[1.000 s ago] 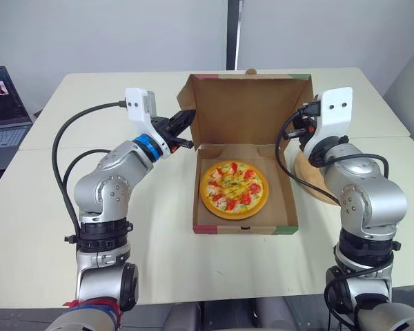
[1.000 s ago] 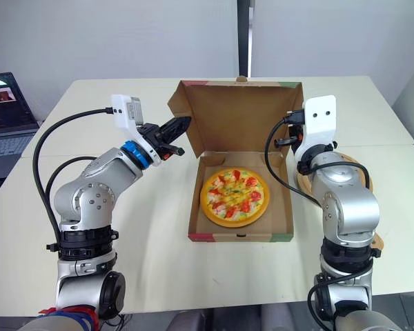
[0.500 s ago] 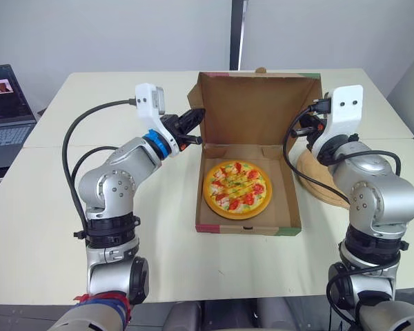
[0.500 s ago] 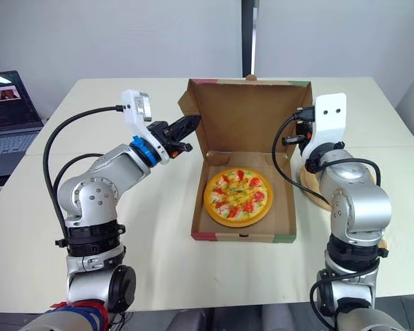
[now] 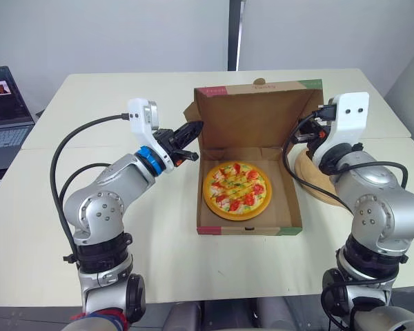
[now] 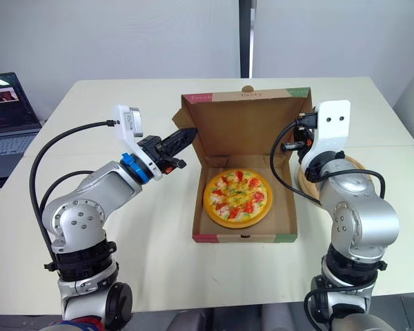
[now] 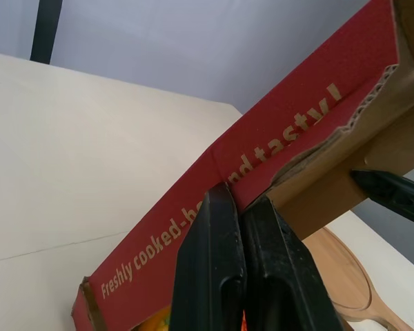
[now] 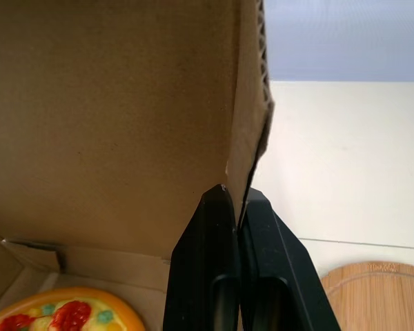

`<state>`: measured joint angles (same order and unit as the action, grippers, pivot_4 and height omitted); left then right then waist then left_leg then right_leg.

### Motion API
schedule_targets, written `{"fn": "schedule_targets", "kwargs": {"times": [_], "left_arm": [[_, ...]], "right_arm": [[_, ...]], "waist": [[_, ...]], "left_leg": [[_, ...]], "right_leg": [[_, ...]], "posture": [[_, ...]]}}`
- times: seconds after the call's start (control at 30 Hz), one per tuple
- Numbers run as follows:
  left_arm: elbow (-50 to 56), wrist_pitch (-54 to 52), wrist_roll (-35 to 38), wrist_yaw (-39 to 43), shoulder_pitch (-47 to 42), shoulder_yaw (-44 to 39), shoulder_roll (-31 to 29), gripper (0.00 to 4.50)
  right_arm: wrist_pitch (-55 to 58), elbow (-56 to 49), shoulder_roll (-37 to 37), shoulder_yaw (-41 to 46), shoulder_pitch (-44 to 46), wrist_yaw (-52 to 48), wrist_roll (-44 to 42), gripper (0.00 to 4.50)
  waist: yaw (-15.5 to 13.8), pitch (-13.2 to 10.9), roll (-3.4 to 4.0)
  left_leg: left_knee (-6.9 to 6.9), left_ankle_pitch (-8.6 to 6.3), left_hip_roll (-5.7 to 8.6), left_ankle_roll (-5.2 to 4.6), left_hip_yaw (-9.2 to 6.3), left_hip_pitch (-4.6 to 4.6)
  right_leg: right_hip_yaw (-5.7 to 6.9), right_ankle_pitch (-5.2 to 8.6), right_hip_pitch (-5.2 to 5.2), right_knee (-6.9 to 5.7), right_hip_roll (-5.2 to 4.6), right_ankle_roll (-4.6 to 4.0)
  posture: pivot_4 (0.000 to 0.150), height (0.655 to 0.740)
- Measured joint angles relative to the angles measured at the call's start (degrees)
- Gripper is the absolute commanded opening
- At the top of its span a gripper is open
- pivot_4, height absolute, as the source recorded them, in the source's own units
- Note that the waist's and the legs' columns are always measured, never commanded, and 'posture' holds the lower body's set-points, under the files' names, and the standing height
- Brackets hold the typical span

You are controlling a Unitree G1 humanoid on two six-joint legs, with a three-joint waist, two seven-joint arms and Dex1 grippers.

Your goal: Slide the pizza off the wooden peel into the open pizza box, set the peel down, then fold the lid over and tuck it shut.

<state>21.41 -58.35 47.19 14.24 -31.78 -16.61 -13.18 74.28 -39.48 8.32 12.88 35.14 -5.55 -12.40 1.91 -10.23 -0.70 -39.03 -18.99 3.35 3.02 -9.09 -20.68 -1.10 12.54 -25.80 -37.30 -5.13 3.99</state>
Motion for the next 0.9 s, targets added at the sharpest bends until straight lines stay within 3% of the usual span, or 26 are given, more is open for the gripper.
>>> {"fn": "schedule_targets", "kwargs": {"times": [0.33,0.57,0.9], "left_arm": [[1.96,0.03,0.00,-0.03,3.03,0.35,-0.05,0.01],[7.22,1.55,-0.04,0.22,10.35,1.64,-0.92,0.01],[10.48,9.70,-2.43,3.73,20.36,5.78,-3.76,0.01]], "right_arm": [[1.86,-6.88,-4.76,-0.84,-6.81,2.47,0.06,0.00],[-7.89,-9.83,-1.96,-6.61,-18.31,2.35,0.43,0.00],[-24.23,-7.43,-0.63,-11.73,-30.13,1.77,1.79,0.00]], "waist": [[0.16,0.84,0.03],[0.15,1.08,0.01],[0.10,1.08,0.00]], "left_leg": [[0.10,-0.01,-0.03,0.00,0.07,0.12],[0.31,-0.03,-0.08,-0.03,0.09,0.86],[0.31,-0.04,-0.13,-0.04,0.12,0.91]], "right_leg": [[-0.06,0.00,0.04,0.06,0.04,0.00],[-0.07,0.01,0.73,0.31,0.10,0.01],[-0.09,0.02,0.77,0.33,0.15,0.01]], "posture": [[0.150,0.7400],[0.150,0.7400],[0.150,0.7400]]}}
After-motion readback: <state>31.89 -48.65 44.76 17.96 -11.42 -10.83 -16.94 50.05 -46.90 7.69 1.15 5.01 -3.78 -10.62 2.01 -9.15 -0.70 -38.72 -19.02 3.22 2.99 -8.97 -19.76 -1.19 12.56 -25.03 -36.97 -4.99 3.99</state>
